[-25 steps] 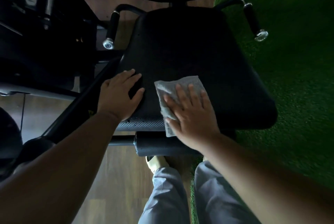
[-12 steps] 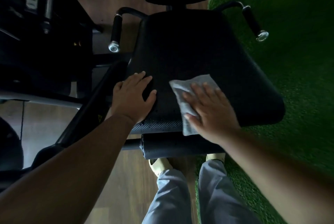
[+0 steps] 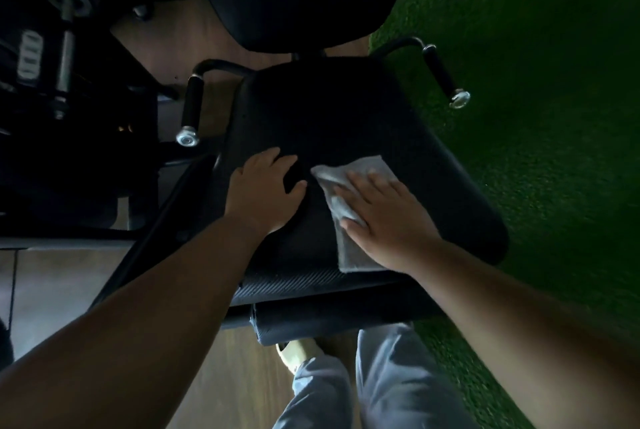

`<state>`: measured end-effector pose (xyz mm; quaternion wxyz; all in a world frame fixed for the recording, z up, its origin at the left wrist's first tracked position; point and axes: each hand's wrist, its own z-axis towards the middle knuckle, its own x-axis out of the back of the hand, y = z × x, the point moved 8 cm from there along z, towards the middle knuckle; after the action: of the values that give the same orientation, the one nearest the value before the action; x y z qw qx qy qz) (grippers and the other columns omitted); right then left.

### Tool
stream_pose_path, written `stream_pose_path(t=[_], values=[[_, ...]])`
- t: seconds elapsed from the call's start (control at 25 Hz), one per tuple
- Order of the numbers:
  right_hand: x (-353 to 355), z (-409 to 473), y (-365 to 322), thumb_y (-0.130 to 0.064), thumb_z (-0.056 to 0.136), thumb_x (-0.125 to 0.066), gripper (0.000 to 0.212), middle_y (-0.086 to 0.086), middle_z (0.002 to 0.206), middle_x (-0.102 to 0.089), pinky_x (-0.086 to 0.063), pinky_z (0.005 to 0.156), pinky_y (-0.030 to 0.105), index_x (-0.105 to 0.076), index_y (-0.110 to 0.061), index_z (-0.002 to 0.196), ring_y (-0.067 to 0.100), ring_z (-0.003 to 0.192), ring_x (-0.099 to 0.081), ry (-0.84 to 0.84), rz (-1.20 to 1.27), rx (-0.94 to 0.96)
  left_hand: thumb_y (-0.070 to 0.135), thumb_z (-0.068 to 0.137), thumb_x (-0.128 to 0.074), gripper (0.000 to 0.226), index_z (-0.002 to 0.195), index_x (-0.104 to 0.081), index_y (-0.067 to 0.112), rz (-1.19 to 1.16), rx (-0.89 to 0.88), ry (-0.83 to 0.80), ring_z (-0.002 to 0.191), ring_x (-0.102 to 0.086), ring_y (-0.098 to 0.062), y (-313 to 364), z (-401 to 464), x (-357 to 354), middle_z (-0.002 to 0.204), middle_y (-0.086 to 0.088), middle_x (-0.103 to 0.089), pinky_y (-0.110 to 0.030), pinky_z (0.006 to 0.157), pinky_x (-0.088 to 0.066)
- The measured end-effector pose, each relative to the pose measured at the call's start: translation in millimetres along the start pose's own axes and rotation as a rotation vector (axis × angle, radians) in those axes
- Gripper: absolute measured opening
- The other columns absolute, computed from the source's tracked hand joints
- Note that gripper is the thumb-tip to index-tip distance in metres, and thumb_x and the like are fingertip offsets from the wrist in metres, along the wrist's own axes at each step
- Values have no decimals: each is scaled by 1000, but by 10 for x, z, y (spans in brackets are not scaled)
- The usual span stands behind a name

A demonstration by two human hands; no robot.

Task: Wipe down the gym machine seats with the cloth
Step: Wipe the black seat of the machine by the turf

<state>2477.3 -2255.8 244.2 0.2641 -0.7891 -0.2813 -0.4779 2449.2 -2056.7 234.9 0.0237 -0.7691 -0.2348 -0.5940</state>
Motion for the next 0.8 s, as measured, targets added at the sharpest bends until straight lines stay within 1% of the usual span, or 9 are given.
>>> stream_pose_path(t=[0.08, 0.16, 0.28, 0.4, 0.48, 0.56, 0.68, 0.72, 0.8], values=[[10, -91, 558, -59, 91, -5, 70, -2, 167, -9, -12, 120, 45, -10, -36, 157, 25, 153, -8, -19, 22, -68, 59, 96, -43, 62, 151, -36, 33, 4, 17, -36, 150, -19, -21, 90, 181, -77, 162, 1, -25, -49, 118, -23], [25, 52, 1166, -56, 93, -7, 68, 1, 167, -8, -14, 120, 47, -10, -33, 157, 27, 153, -6, -24, 45, -274, 61, 97, -40, 61, 152, -34, 34, 18, 33, -54, 150, -16, -20, 141, 326, -134, 163, 2, -22, -48, 118, -21], [101, 599, 1145, -54, 97, -14, 65, 9, 167, -3, -10, 120, 54, -3, -32, 157, 36, 152, -4, -6, 102, -421, 63, 95, -39, 61, 150, -35, 37, 22, 68, -21, 150, -17, -19, 166, 533, -125, 163, 2, -23, -48, 117, -19], [97, 815, 667, -52, 100, -16, 62, 4, 167, 5, -2, 122, 50, -2, -33, 157, 31, 153, 4, -37, 74, -89, 61, 94, -41, 59, 148, -36, 38, 14, 105, 17, 150, -16, -17, 144, 634, -129, 163, 3, -23, -47, 117, -17], [107, 591, 814, -53, 98, -16, 62, -3, 167, 2, -3, 122, 46, -6, -36, 157, 25, 153, 3, -61, 69, 78, 61, 94, -41, 58, 148, -35, 39, 17, 109, 16, 150, -15, -16, 158, 613, -133, 163, 5, -22, -46, 117, -15], [86, 523, 1306, -55, 94, -13, 65, -4, 167, -2, -14, 121, 48, -5, -40, 156, 25, 153, -5, -67, 156, -53, 61, 94, -40, 59, 148, -34, 40, 24, 115, 4, 151, -13, -15, 159, 614, -138, 163, 6, -20, -46, 118, -13], [10, 835, 1803, -56, 98, -23, 63, 6, 166, -8, -28, 115, 52, -2, -39, 156, 34, 148, -22, -120, 473, -465, 60, 93, -42, 60, 149, -31, 41, 21, 121, 5, 151, -11, -15, 151, 658, -140, 164, 6, -17, -46, 118, -12], [30, 971, 1731, -56, 99, -24, 65, 13, 165, -9, -28, 114, 53, -1, -36, 157, 37, 147, -22, -100, 453, -507, 60, 93, -42, 60, 149, -30, 41, 23, 120, 2, 151, -10, -15, 151, 672, -146, 164, 6, -17, -47, 118, -12], [117, 1183, 1442, -57, 99, -20, 68, 24, 163, -6, -23, 116, 55, -3, -28, 158, 43, 148, -16, -79, 232, -429, 60, 92, -42, 62, 150, -28, 42, 27, 124, -2, 151, -10, -15, 139, 698, -152, 165, 6, -16, -47, 118, -12]])
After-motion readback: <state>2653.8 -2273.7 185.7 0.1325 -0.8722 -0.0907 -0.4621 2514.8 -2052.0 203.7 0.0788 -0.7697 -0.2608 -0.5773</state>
